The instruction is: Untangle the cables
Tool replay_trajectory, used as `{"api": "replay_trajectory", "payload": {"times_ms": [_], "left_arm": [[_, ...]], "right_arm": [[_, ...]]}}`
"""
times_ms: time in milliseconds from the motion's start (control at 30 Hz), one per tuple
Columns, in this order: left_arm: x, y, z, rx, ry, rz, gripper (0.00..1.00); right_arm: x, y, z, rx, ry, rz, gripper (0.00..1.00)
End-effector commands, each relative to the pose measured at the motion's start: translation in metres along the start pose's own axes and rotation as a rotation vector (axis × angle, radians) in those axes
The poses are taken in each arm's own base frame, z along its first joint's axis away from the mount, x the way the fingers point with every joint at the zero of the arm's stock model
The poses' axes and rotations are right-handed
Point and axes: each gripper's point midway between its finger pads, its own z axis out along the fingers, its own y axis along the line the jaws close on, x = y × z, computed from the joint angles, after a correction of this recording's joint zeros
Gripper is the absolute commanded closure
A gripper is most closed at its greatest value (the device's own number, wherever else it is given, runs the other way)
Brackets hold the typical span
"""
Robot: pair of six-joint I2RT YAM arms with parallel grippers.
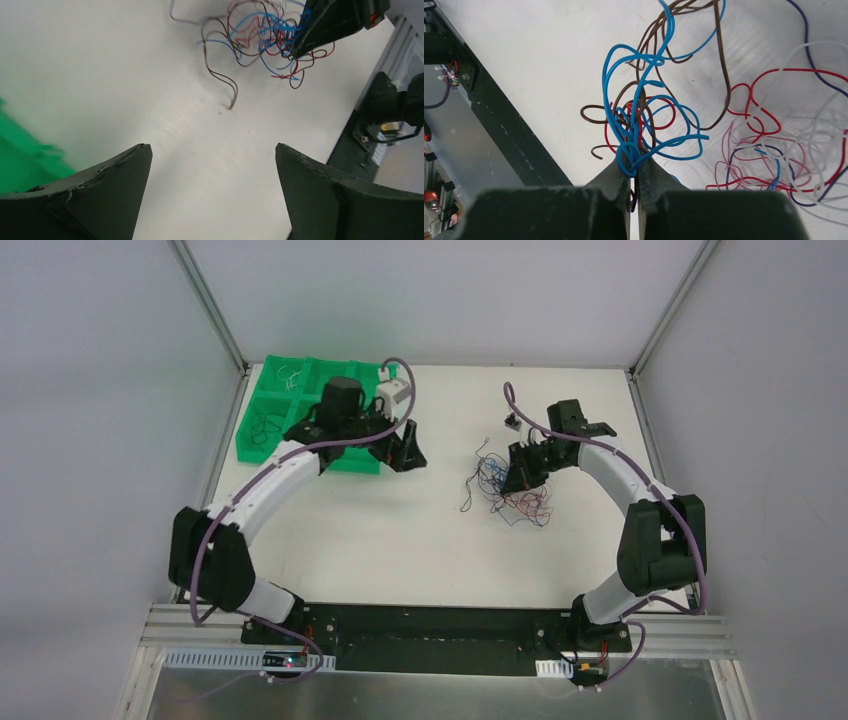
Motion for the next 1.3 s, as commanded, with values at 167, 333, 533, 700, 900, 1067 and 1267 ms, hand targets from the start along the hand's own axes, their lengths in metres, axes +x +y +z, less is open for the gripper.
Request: {"api": "replay_trajectory", "payload": {"times_ms": [167,333,533,700,900,1067,1267], "left_arm": [[0.071,-0.030,0.125,0.152,0.135,-0.470,0.01],[0.106,-0.030,0.175,0.140,0.219,-0.535,0.06],[0.133,-0.029,0.206,0.110,0.264,-0.570,0.26],[0.145,-0.035,0.201,0.108,0.312,-0.534,0.56],[0.125,-0.027,0.163,0.075,0.280,-0.444,1.00],[0.026,-0.034,0.117,0.064,0.076,-0.275,1.00],[-0.073,-0.033,0.044,0.139,-0.086,-0.293,1.00]], "right_arm": [[-0.006,0.014,-0.001,-0.042,-0.013,0.034,1.00],[-0.007,0.009,0.003,-0.034,-0.006,0.034,1.00],[-0.003,0.006,0.004,-0.026,0.002,0.035,1.00],[0.005,-0.006,0.001,0.009,0.007,0.072,0.99],[0.022,-0.047,0.005,0.123,0.053,0.089,0.97],[0.039,-0.083,0.014,0.251,0.132,0.099,0.94],[0.048,-0.107,0.022,0.322,0.179,0.113,0.93]]}}
